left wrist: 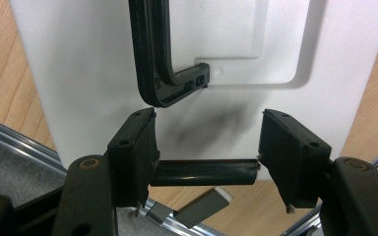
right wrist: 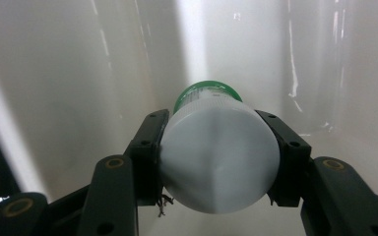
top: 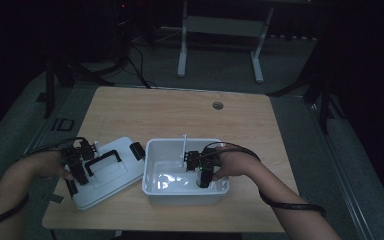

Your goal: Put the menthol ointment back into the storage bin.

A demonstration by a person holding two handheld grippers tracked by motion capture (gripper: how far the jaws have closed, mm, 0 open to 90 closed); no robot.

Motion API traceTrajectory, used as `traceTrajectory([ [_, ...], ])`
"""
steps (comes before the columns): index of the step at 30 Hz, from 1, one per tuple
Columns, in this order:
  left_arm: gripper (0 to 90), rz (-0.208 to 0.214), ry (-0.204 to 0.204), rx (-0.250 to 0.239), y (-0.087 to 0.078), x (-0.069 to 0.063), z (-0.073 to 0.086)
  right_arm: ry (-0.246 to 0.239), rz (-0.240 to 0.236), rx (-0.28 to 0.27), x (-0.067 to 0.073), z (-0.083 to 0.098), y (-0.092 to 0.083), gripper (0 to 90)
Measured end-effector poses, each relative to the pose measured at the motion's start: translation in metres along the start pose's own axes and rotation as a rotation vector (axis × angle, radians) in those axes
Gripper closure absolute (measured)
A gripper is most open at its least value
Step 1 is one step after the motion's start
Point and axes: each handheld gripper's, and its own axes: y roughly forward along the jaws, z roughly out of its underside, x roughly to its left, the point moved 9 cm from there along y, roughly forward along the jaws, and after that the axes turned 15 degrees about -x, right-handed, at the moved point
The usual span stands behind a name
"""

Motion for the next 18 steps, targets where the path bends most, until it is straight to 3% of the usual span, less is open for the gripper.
traceTrajectory([
  [18, 39.1, -0.001, 0.006, 0.0, 0.0, 0.0, -0.002, 0.007, -0.011, 0.088, -0.001, 0.005, 0.037, 50.0],
])
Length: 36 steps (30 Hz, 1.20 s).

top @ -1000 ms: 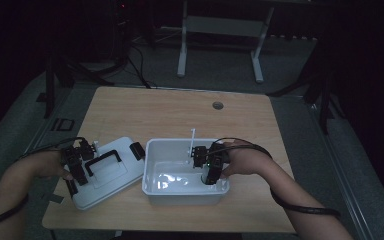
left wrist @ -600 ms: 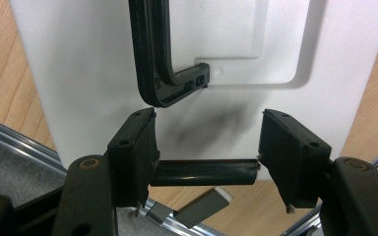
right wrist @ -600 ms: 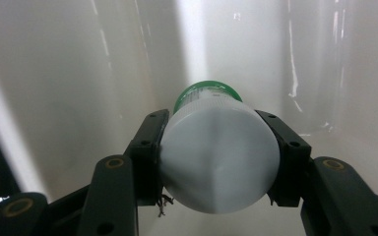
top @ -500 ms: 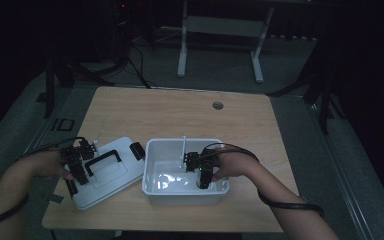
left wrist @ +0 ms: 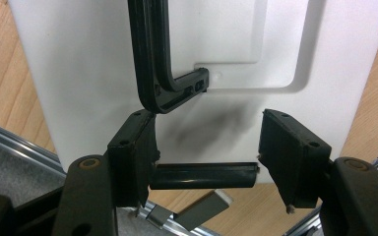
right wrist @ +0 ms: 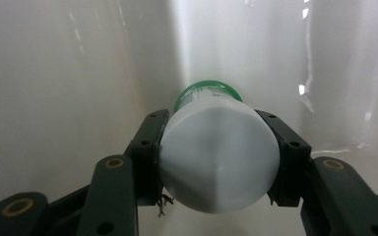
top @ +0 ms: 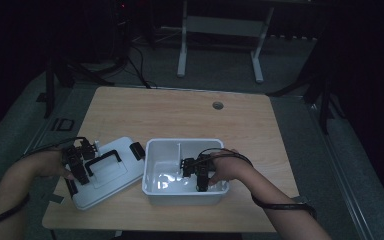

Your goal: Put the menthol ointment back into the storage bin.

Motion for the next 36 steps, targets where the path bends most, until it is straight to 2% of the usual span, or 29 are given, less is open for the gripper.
traceTrajectory([
  [4, 39.1, 0.0, 0.001, 0.0, -0.001, 0.0, 0.0, -0.006, 0.026, 0.024, -0.003, 0.002, 0.005, 50.0],
  [11, 39.1, 0.002, 0.002, 0.002, 0.0, 0.0, 0.0, -0.009, 0.049, 0.022, -0.006, -0.002, 0.01, 49.9],
  [13, 39.1, 0.001, 0.002, 0.0, 0.0, 0.0, 0.0, -0.027, 0.068, 0.049, -0.006, -0.001, 0.015, 49.9],
  [16, 39.1, 0.004, 0.003, 0.001, 0.001, 0.0, 0.001, -0.022, 0.063, 0.062, -0.006, 0.0, 0.021, 49.9],
  [19, 39.1, 0.003, 0.0, 0.003, 0.001, 0.0, 0.001, -0.008, 0.056, 0.05, -0.007, 0.0, 0.019, 49.9],
  [20, 39.1, 0.007, 0.0, 0.001, 0.002, -0.001, 0.002, -0.004, 0.055, 0.063, -0.007, 0.002, 0.02, 49.7],
  [22, 39.1, 0.007, 0.0, 0.0, 0.002, -0.001, 0.002, -0.011, 0.057, 0.062, -0.007, 0.001, 0.02, 49.6],
  [24, 39.1, 0.006, -0.003, -0.003, 0.001, -0.001, 0.001, -0.004, 0.049, 0.054, -0.006, -0.001, 0.018, 44.5],
  [29, 39.1, 0.003, 0.003, -0.003, -0.001, 0.0, 0.0, -0.023, 0.052, 0.045, -0.006, -0.004, 0.007, 43.4],
  [33, 39.1, 0.001, 0.005, -0.002, -0.002, 0.0, 0.0, -0.015, 0.065, 0.028, -0.006, -0.006, -0.004, 42.8],
  [36, 39.1, 0.001, 0.005, -0.005, -0.001, -0.001, -0.001, -0.009, 0.074, 0.006, -0.006, -0.008, -0.018, 42.8],
])
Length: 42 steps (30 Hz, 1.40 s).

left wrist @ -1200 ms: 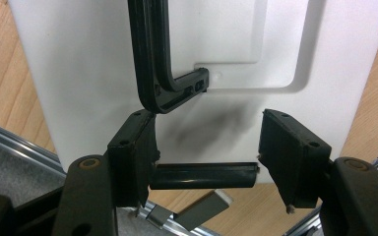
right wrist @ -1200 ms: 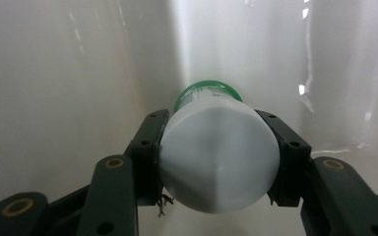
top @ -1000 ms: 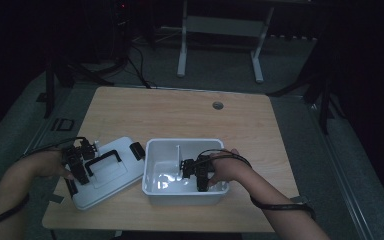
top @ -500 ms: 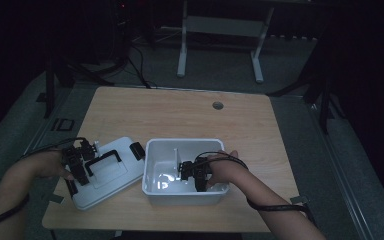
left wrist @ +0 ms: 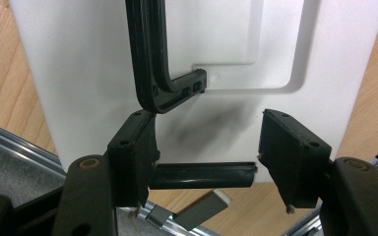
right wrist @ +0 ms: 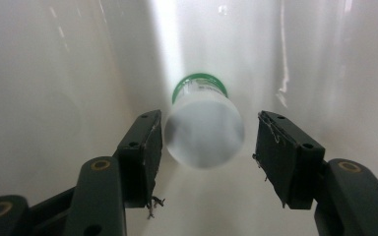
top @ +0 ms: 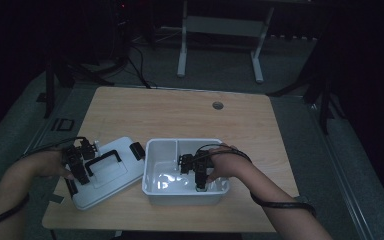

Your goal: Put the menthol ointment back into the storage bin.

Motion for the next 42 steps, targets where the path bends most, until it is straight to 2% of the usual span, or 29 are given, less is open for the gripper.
traceTrajectory([
  [9, 39.1, -0.006, -0.001, -0.006, -0.002, 0.001, 0.0, -0.003, -0.001, -0.076, 0.0, 0.001, -0.033, 42.4],
  [19, 39.1, -0.011, 0.003, -0.002, -0.004, 0.002, 0.0, 0.013, 0.046, -0.128, -0.007, 0.016, -0.067, 36.8],
  [31, 39.1, -0.015, -0.002, -0.002, -0.007, 0.002, 0.001, 0.037, 0.061, -0.182, -0.009, 0.036, -0.09, 29.7],
  [38, 39.1, -0.016, -0.003, 0.0, -0.005, 0.001, 0.0, 0.095, 0.073, -0.229, -0.013, 0.06, -0.106, 22.5],
  [39, 39.1, -0.016, -0.002, 0.0, -0.005, 0.001, 0.0, 0.097, 0.067, -0.233, -0.012, 0.064, -0.107, 19.2],
  [42, 39.1, -0.017, 0.003, 0.002, -0.005, 0.002, 0.0, 0.102, 0.069, -0.235, -0.013, 0.07, -0.109, 17.5],
])
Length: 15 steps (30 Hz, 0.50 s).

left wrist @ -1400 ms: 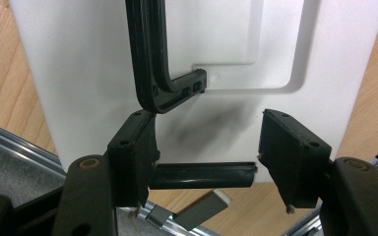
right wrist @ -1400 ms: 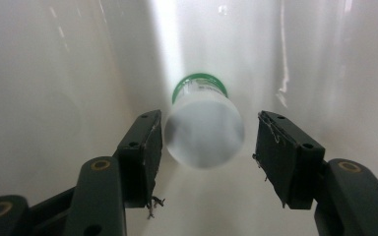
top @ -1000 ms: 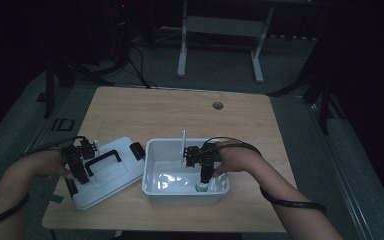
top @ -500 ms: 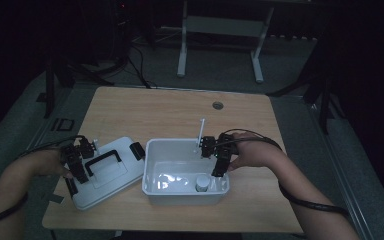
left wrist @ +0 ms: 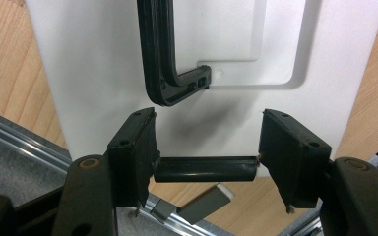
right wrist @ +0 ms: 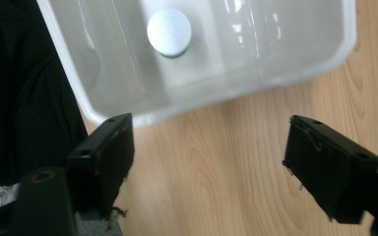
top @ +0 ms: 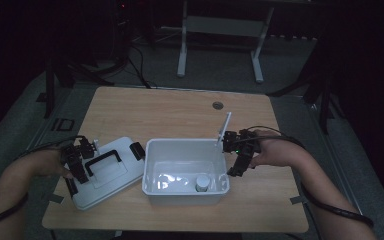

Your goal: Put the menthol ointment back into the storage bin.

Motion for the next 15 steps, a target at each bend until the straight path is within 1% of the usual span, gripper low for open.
traceTrajectory([
  [1, 39.1, -0.001, 0.002, 0.0, 0.0, 0.0, 0.0, -0.001, 0.008, -0.004, -0.002, 0.009, -0.003, 14.0],
  [5, 39.0, -0.002, -0.002, -0.008, -0.001, -0.001, -0.001, 0.019, 0.003, -0.005, -0.004, 0.024, -0.003, 13.6],
  [7, 39.0, -0.003, -0.003, -0.01, -0.001, -0.001, -0.001, 0.01, 0.022, 0.002, -0.006, 0.032, -0.002, 13.6],
  [9, 39.1, -0.001, -0.002, -0.011, 0.0, -0.001, -0.001, 0.021, 0.016, 0.004, -0.007, 0.039, -0.001, 13.8],
  [13, 39.0, 0.0, -0.003, -0.009, -0.001, 0.0, 0.001, 0.018, 0.034, 0.013, -0.01, 0.054, 0.003, 14.0],
  [15, 39.1, 0.0, -0.006, -0.01, 0.0, 0.001, 0.002, 0.021, 0.038, 0.029, -0.011, 0.063, 0.006, 14.0],
])
